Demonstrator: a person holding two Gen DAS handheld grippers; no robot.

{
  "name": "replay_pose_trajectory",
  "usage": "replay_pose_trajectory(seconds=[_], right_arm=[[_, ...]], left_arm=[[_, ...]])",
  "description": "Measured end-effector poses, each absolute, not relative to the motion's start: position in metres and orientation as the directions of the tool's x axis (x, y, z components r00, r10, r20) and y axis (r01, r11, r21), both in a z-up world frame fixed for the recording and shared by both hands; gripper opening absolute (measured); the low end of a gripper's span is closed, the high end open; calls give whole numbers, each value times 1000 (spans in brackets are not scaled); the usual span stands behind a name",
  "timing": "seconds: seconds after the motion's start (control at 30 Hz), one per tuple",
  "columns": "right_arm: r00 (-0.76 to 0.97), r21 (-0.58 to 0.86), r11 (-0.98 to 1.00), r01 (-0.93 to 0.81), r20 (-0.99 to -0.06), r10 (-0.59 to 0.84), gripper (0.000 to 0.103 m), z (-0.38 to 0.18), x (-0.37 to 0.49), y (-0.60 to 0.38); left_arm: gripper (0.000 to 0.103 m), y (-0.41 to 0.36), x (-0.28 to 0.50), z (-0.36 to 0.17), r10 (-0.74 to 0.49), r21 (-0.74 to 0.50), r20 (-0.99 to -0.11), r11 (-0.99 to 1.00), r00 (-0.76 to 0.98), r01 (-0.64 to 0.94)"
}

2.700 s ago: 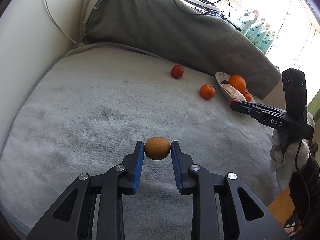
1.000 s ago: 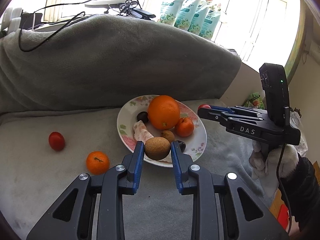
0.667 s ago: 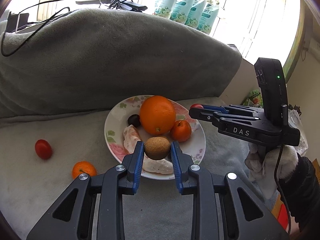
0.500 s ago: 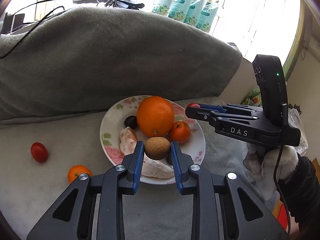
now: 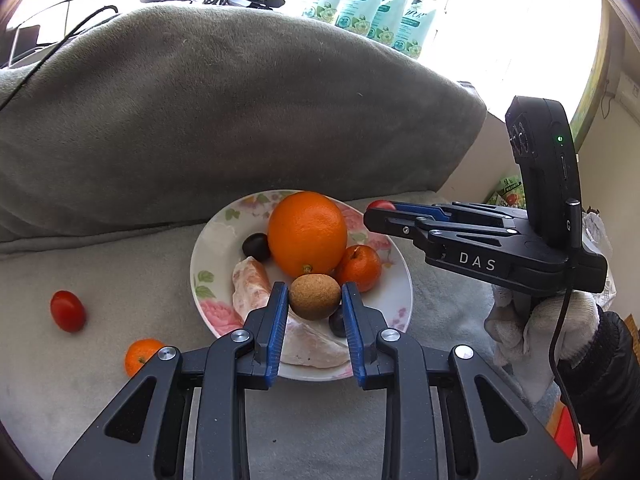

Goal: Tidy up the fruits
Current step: 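Lower the kiwi onto the plate with the left gripper while the right releases the tomato there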

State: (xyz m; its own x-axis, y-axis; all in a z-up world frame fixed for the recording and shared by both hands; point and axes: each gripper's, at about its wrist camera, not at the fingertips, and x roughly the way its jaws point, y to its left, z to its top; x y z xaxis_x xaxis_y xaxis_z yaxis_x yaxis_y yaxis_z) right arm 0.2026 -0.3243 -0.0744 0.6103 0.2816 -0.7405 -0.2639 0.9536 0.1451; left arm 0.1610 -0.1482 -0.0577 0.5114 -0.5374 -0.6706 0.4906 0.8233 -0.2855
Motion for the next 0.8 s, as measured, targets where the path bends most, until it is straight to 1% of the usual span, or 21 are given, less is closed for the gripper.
replay_pose_trajectory(seconds=[0.13, 0.17, 0.2, 0.23, 0.27, 0.37, 0.4, 0.43, 0.47, 0.5, 0.57, 0.6, 0.8], right_arm=[[613, 140, 955, -263, -740, 277, 27, -74, 200, -324], [613, 139, 955, -263, -740, 277, 35, -73, 200, -323], [616, 138, 955, -261, -738, 275, 49, -73, 200, -323], [621, 136, 956, -260, -735, 273, 54, -72, 199, -323], [627, 135, 956, -259, -730, 272, 58, -71, 199, -323], [630, 136, 956, -261, -726, 275, 59, -68, 197, -323], [632, 131, 957, -260, -726, 271, 66, -67, 197, -322], [634, 127, 957, -261, -725, 269, 70, -67, 197, -321], [637, 124, 957, -262, -723, 268, 78, -66, 196, -321], [641, 123, 956, -265, -719, 270, 82, -65, 195, -320], [645, 120, 956, -266, -715, 269, 84, -64, 194, -318], [646, 117, 957, -265, -716, 266, 84, -63, 193, -318], [646, 107, 958, -266, -718, 260, 90, -61, 193, -316]], left_arm=[[26, -150, 161, -58, -540, -284, -668, 821, 512, 496], [26, -150, 161, -58, -541, -283, -667, 820, 513, 497], [29, -150, 160, -57, -541, -282, -666, 820, 514, 497], [37, -149, 160, -57, -539, -280, -666, 821, 516, 498], [43, -149, 160, -56, -539, -279, -664, 822, 518, 497], [47, -148, 159, -56, -539, -278, -665, 821, 517, 499], [50, -148, 159, -56, -538, -278, -665, 822, 518, 498], [58, -148, 159, -55, -540, -280, -663, 821, 518, 497], [62, -147, 158, -55, -541, -281, -661, 821, 520, 497], [64, -147, 158, -55, -540, -279, -660, 822, 522, 496], [70, -148, 157, -55, -527, -265, -668, 829, 526, 493], [71, -149, 157, -55, -518, -256, -670, 833, 531, 490], [72, -146, 153, -54, -500, -238, -672, 844, 546, 480]])
